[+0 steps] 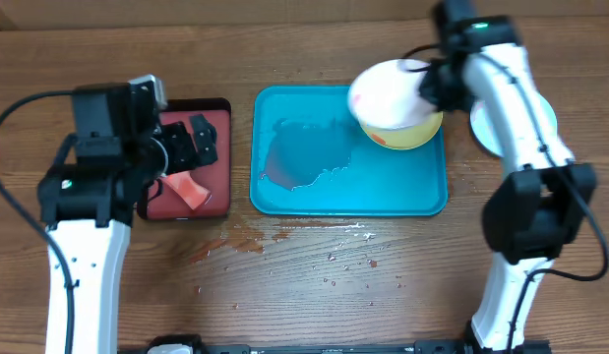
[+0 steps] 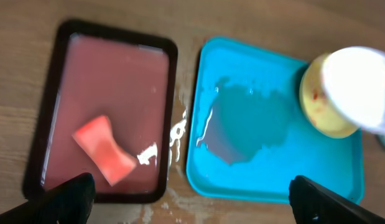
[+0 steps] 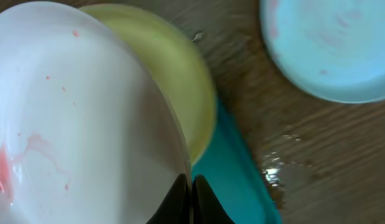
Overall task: Clean dirty plates on tray and stack at the side
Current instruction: 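Carry the white plate right and lower it onto the light-blue plate, then open the right gripper and raise it off the stacked plates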
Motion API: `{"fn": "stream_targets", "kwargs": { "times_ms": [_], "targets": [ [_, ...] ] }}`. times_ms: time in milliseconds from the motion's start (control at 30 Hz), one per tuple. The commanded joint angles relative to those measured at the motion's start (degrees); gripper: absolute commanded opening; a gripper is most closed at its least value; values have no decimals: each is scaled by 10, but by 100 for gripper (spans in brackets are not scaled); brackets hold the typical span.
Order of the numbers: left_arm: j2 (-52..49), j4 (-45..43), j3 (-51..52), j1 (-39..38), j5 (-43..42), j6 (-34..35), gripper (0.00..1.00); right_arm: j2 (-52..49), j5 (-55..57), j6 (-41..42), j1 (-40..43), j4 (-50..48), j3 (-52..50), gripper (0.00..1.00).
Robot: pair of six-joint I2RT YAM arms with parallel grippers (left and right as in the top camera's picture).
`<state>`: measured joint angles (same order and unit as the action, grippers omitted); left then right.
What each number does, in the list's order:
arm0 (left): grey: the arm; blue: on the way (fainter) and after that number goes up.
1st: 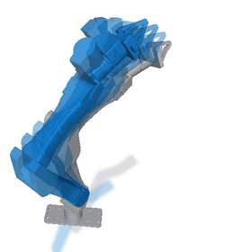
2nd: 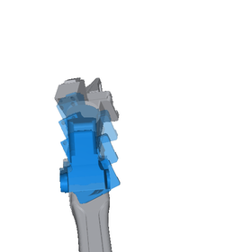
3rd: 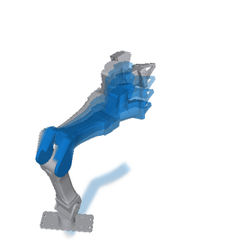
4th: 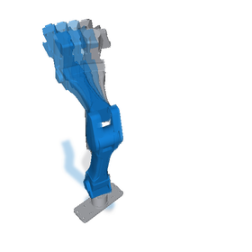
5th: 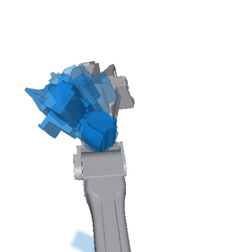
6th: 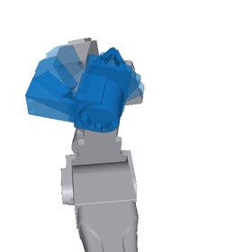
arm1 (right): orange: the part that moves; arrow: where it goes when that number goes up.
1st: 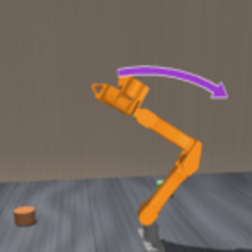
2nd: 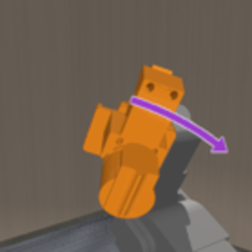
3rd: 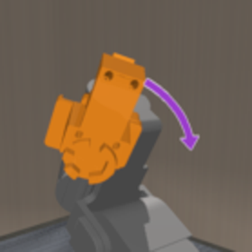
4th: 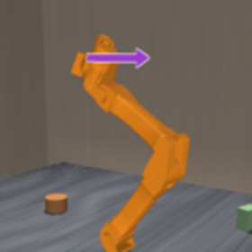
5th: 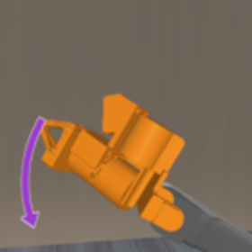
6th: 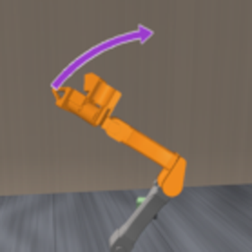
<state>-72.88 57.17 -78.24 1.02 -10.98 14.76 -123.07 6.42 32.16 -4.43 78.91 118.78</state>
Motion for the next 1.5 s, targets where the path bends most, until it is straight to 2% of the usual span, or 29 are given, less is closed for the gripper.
{"fn": "stream_targets", "kwargs": {
  "times_ms": [0, 333, 733, 767, 800, 833, 867, 1000, 1233, 1467],
  "targets": [
    [-14, -3, 20, -15, -5, -10, 100, 8, -23, -7, 74, 3, -1, 4],
    [-44, -15, 28, -41, 9, -10, 100, 7, -27, -27, 242, -28, -34, 4],
    [-47, -43, 29, -71, 26, -4, 100, 6, -25, -24, 289, -134, -137, 4],
    [-47, -43, 29, -71, 26, -4, 100, 6, -25, -24, 289, -139, -138, 5],
    [-47, -44, 29, -71, 26, -4, 100, 6, -25, -24, 289, -142, -138, 23],
    [-47, -44, 29, -71, 26, -4, 100, 6, -25, -24, 289, -146, -138, 47],
    [-47, -44, 29, -71, 26, -4, 100, 6, -25, -24, 289, -147, -137, 60],
    [-47, -41, 29, -71, 26, -4, 100, 7, -25, -19, 294, -130, -121, 65],
    [-47, -35, 29, -71, 26, -4, 100, 34, -41, -16, 290, -46, -35, 66],
    [-47, -35, 29, -71, 26, -4, 100, 54, -65, -22, 204, -16, -35, 65]
  ]
}}
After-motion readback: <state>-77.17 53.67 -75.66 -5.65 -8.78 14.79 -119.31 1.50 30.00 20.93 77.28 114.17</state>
